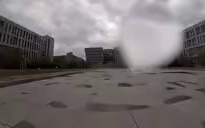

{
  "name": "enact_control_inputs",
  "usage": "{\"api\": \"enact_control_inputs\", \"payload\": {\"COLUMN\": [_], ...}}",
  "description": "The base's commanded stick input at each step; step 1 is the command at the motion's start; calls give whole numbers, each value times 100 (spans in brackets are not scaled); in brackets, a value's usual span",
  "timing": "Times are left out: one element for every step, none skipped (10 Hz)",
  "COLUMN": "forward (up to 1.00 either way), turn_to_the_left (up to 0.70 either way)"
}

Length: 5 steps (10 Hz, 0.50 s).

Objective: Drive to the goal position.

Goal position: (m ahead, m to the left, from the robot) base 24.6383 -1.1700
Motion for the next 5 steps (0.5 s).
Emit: {"api": "enact_control_inputs", "payload": {"forward": [70,70,70,70,70], "turn_to_the_left": [0,0,0,0,0]}}
